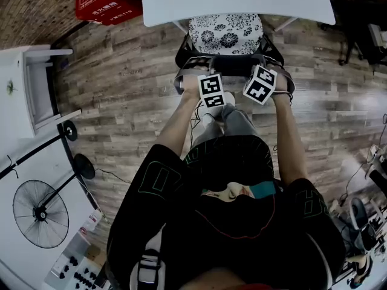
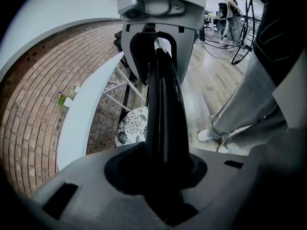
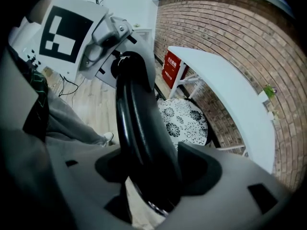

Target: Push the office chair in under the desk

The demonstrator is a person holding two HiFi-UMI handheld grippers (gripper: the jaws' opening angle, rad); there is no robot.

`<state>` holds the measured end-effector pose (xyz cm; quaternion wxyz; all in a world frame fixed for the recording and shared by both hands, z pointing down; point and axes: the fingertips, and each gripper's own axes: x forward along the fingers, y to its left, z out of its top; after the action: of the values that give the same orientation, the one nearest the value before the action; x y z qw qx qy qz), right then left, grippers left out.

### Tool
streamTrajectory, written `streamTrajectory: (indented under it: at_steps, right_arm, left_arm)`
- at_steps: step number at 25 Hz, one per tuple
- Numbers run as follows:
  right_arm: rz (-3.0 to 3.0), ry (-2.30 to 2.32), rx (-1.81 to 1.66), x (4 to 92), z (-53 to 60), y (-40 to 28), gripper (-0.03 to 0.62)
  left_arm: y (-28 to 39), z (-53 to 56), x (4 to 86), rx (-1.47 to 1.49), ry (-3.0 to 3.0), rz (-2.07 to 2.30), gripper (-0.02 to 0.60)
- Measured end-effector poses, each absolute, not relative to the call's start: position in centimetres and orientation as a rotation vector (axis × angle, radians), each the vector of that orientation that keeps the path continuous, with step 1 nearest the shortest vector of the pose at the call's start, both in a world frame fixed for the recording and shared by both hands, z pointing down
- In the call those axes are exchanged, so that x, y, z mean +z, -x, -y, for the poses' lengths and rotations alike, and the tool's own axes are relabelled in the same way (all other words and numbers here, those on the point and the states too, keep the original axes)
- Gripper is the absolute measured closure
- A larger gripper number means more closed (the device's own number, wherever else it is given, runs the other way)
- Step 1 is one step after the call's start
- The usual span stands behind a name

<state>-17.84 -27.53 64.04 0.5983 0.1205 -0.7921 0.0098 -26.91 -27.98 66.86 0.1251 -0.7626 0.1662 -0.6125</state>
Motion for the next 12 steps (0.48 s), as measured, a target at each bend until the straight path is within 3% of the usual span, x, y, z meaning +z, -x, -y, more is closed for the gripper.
streamTrajectory:
  at_steps: [12]
  right_arm:
    - [1.823,-0.341,-0.048,64.1,37.3,16.0,0.319]
  left_arm:
    - [25.7,37.1,66.8,-1.819,2.176,-0.551,0.466]
